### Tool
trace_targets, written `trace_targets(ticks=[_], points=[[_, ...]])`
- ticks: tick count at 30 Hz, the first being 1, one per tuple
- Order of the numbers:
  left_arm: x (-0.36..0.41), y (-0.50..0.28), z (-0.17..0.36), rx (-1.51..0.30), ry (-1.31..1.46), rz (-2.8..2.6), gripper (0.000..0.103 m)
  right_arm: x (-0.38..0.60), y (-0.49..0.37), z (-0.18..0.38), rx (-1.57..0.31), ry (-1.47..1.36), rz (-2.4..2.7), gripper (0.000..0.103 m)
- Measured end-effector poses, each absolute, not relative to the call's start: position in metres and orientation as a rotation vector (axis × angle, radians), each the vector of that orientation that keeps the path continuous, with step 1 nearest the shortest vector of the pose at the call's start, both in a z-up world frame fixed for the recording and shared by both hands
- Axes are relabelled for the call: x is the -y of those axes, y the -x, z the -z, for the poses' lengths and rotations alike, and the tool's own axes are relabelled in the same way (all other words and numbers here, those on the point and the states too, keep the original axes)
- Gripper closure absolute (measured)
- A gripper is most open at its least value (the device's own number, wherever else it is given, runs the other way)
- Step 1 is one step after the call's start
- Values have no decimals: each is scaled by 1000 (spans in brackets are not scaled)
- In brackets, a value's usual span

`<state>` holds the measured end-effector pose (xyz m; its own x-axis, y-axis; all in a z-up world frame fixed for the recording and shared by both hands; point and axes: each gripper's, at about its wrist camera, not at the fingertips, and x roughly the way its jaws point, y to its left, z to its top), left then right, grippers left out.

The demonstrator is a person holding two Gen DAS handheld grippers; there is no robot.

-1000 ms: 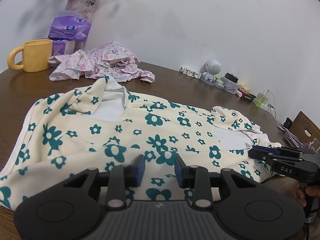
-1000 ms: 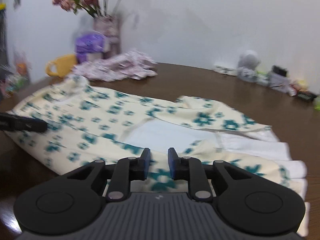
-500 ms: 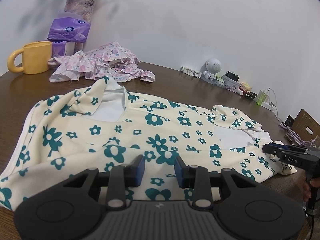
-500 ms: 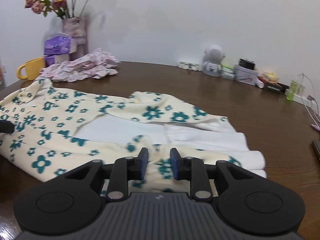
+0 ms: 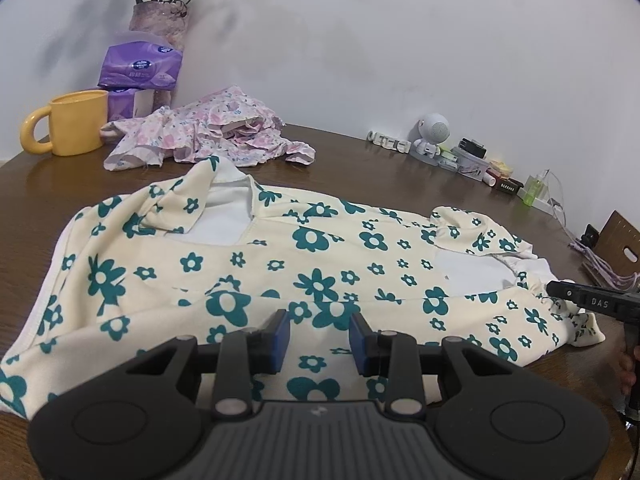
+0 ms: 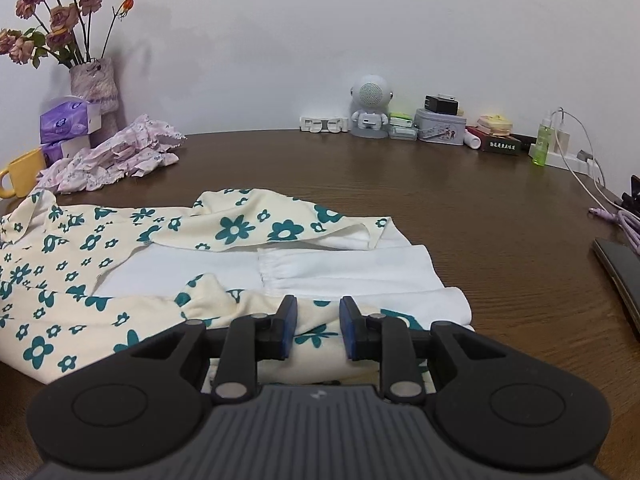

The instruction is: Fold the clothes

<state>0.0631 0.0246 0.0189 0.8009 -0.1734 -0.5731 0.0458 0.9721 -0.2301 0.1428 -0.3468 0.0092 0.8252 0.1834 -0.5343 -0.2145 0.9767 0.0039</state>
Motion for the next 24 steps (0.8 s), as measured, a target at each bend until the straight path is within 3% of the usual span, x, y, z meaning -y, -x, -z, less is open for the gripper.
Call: trace_targets(ticks=[5,9,17,20,24], points=[[-24,-61,-23,-642,214,96,71,355,-141,-10,-547,18,-188,80],[-25,-54,-29,-637,205,55,60,357,-129,-18,-509,0,-182,80],[-51,-33,-36,-629,247,-48,59,347,-106,-23,-536,6,-261,78],[-61,-24,-38,-625,256,-84,59,341,-102,-19,-559,19,-274,73],[-70,-15,-37,-625,262,-96,64,340,-101,-16,-583,33,-271,73]])
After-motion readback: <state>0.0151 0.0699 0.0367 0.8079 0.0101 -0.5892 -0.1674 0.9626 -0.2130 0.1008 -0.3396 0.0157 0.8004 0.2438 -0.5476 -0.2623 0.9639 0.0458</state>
